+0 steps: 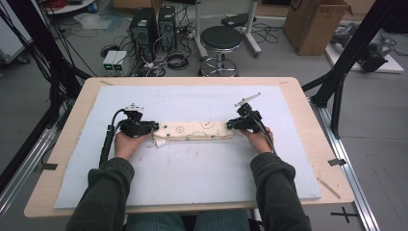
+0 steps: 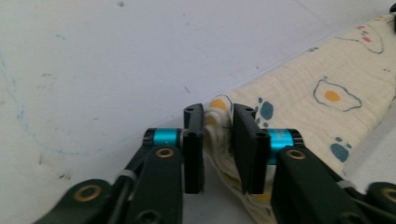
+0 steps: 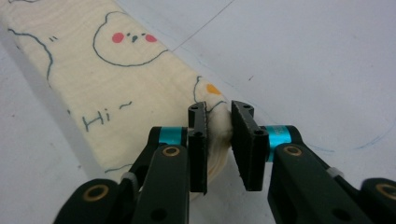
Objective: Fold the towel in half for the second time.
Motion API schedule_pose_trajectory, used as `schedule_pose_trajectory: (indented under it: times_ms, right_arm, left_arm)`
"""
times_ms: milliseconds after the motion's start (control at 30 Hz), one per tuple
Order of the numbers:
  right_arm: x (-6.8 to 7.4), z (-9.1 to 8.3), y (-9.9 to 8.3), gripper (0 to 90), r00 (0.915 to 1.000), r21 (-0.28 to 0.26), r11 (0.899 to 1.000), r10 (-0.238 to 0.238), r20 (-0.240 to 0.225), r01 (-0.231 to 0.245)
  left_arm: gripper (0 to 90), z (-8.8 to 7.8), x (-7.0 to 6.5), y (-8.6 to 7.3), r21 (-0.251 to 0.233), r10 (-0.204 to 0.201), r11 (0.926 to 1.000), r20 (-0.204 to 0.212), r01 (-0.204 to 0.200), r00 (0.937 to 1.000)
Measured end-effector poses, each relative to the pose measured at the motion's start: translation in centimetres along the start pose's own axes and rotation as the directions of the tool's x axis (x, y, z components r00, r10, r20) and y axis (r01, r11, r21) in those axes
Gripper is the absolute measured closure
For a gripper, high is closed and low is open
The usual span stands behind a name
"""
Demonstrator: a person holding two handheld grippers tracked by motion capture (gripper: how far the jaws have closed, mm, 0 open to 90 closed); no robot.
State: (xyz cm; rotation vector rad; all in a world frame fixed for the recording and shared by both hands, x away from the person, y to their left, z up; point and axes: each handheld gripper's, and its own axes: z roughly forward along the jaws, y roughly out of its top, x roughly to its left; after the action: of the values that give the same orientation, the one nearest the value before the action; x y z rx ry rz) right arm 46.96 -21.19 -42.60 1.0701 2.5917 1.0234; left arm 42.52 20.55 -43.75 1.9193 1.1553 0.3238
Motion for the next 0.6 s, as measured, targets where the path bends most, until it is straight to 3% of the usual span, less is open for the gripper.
schedule_pose_trajectory:
  times_ms: [67, 233, 433, 600]
  right_arm:
    - [-0.1, -0.1, -0.1, 66.8, 0.9997, -0.003, 1.000, 0.025, -0.009, -0.025]
    - [0.1, -0.8, -0.1, 59.8, 0.9996, -0.022, 1.000, 0.021, -0.020, -0.022]
    - [0.3, -1.8, 0.0, 58.1, 0.9999, -0.055, 0.998, 0.012, -0.007, -0.012]
    - [0.9, -2.6, -0.2, 58.3, 0.9993, -0.109, 0.994, -0.012, -0.036, 0.008]
  left_arm:
    - [65.4, -0.4, -0.1, 0.2, -0.010, -0.002, 1.0000, 0.000, 0.002, 1.0000]
    - [57.7, -1.6, -0.3, 0.5, -0.035, 0.007, 0.9994, 0.002, -0.007, 1.0000]
    - [67.5, -2.2, -1.0, 0.6, -0.044, 0.046, 0.9981, 0.056, -0.044, 0.9974]
    - [73.1, -1.9, -1.6, 0.1, 0.018, 0.099, 0.9947, 0.084, -0.101, 0.9915]
